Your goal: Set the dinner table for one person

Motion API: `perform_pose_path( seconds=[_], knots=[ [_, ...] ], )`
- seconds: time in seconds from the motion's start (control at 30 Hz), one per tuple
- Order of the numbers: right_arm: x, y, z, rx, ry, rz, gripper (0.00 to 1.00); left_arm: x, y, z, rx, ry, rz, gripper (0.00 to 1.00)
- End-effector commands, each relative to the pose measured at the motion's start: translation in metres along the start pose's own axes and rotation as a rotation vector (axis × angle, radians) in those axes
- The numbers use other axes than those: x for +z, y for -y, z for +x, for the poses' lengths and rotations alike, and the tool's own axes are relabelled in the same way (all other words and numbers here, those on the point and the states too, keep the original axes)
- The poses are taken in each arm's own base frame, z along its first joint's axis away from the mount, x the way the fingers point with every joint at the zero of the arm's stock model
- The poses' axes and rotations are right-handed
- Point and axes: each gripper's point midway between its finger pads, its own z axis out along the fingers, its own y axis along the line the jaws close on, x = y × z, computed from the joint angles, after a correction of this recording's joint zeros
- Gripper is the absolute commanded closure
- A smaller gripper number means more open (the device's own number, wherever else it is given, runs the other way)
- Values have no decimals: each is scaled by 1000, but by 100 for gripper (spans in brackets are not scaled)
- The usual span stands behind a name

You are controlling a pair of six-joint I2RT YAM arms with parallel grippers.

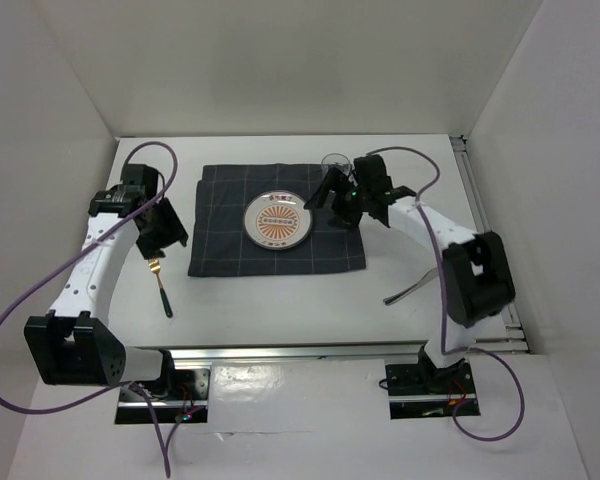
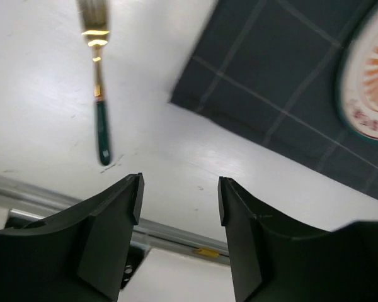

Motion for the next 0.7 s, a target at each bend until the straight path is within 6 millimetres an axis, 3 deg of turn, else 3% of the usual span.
perform_pose_path(
  seconds=[0.0,0.2,0.3,0.37,0.53,0.67],
  knots=[
    [-52,-7,4,-100,76,31,0,10,-40,16,-102,-50,-128,27],
    [-98,3,29,-139,91,38,0,44,-63,52,-177,-144,-140,16],
    [-111,2,38,-153,82,17,0,50,-70,45,-217,-153,-172,18],
    [-111,8,44,-158,66,21,0,56,-68,48,-258,-193,-135,25],
    [-110,11,47,-169,51,16,0,81,-83,77,-401,-280,-202,25],
    [-112,7,45,-194,51,3,0,87,-90,74,-424,-258,-209,25]
  ],
)
